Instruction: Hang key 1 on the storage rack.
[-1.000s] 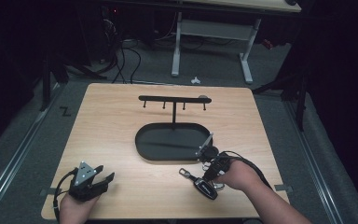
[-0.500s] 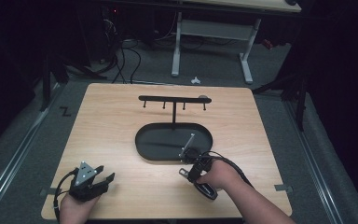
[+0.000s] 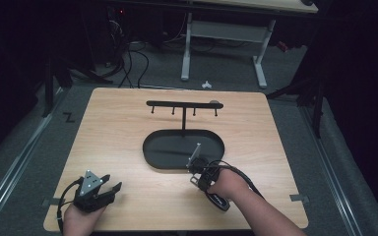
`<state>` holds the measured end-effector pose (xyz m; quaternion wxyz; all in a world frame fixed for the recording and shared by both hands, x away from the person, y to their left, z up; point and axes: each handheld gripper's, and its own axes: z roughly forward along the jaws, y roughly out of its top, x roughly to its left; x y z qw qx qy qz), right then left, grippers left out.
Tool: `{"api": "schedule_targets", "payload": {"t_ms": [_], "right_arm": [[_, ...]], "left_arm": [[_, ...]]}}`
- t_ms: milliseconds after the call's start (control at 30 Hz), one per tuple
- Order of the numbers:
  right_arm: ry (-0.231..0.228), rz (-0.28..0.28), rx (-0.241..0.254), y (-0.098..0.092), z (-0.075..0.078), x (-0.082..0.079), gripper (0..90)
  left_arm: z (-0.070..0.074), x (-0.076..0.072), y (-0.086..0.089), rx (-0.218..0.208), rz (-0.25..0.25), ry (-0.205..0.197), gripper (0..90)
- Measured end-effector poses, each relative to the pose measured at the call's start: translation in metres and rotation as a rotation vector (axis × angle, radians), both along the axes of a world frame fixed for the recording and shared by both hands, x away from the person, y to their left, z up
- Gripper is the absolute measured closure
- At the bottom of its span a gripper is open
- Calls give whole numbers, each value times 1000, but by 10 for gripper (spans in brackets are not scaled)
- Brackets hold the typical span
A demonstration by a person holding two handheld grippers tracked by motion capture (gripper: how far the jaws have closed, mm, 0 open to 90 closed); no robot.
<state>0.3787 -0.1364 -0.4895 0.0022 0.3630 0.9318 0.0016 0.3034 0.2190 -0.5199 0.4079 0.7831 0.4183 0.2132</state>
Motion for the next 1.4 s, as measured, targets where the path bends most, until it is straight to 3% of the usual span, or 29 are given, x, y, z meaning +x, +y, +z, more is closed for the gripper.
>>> {"api": "schedule_targets", "payload": {"t_ms": [133, 367, 733, 1100, 1133, 1167, 1200, 1233, 1333, 1400], "right_arm": [[19, -17, -10, 1, 0, 0, 793], [25, 12, -14, 1, 0, 2, 798], [-9, 14, 3, 0, 2, -2, 801], [-41, -37, 92, -15, 39, -6, 802], [-37, -74, 93, -15, 43, -9, 802], [-56, -48, 102, -19, 48, -9, 802], [-50, -77, 101, -19, 51, -11, 802], [-64, -50, 112, -22, 54, -10, 802], [-94, -42, 133, -28, 63, -11, 803], [-94, -76, 140, -30, 70, -13, 804]], "left_arm": [[0, 0, 0, -13, 2, 0, 462], [2, -2, 1, -20, 1, -9, 463], [1, -1, 2, -27, -2, -10, 462], [0, -2, 1, -22, -14, -11, 454], [0, -2, 0, -24, -15, -11, 454], [0, -2, -1, -23, -16, -13, 454], [0, -3, -1, -20, -18, -13, 454], [0, -3, -2, -17, -21, -12, 454], [0, -3, -2, -16, -25, -13, 453], [0, -3, -2, -17, -24, -14, 453]]}}
